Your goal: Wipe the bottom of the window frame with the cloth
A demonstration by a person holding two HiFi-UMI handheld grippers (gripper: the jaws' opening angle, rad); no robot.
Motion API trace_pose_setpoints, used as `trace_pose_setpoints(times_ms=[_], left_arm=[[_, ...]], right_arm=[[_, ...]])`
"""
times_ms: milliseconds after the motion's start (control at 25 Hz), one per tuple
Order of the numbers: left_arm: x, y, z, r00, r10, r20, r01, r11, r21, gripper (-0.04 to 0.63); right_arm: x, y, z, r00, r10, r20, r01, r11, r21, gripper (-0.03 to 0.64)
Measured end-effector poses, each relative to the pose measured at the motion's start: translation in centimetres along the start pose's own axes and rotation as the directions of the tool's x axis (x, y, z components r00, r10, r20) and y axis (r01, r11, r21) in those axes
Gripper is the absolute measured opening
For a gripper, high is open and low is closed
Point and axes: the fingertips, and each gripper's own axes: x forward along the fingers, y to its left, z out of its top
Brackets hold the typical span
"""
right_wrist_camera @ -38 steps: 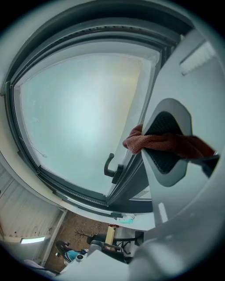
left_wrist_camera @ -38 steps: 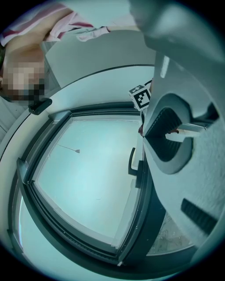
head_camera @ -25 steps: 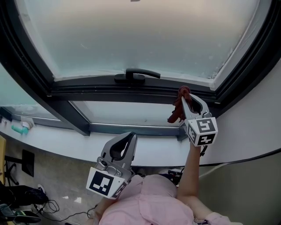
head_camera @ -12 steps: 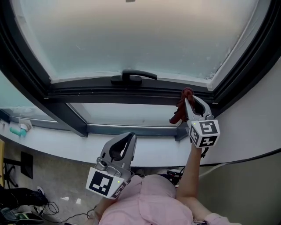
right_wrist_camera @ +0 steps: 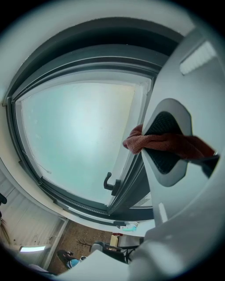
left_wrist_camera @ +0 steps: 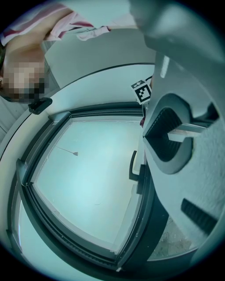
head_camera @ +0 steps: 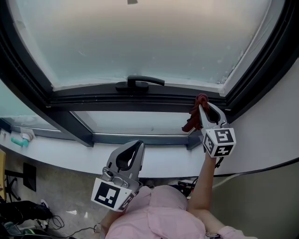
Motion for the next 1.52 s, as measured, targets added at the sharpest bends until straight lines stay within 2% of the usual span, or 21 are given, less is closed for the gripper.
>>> trace_pose_setpoints(times_ms=[800,1520], left_arm=[[0.7,-0.5,-0.1,1.0,-0.017,-0.002,0.017,1.0,-0.004,-0.003],[2.3,-2.3,-0.3,0.998,-0.065,-0.009,0.065,0.998,0.006,-0.002]], right_arm=[[-1.9,-4.9,-1.1,0.991,-0.132,-0.017,0.133,0.991,0.021,0.071],[-3.0,-7.6,-1.9,0.98,-0.2,-0.022,0.2,0.98,0.015,0.071]])
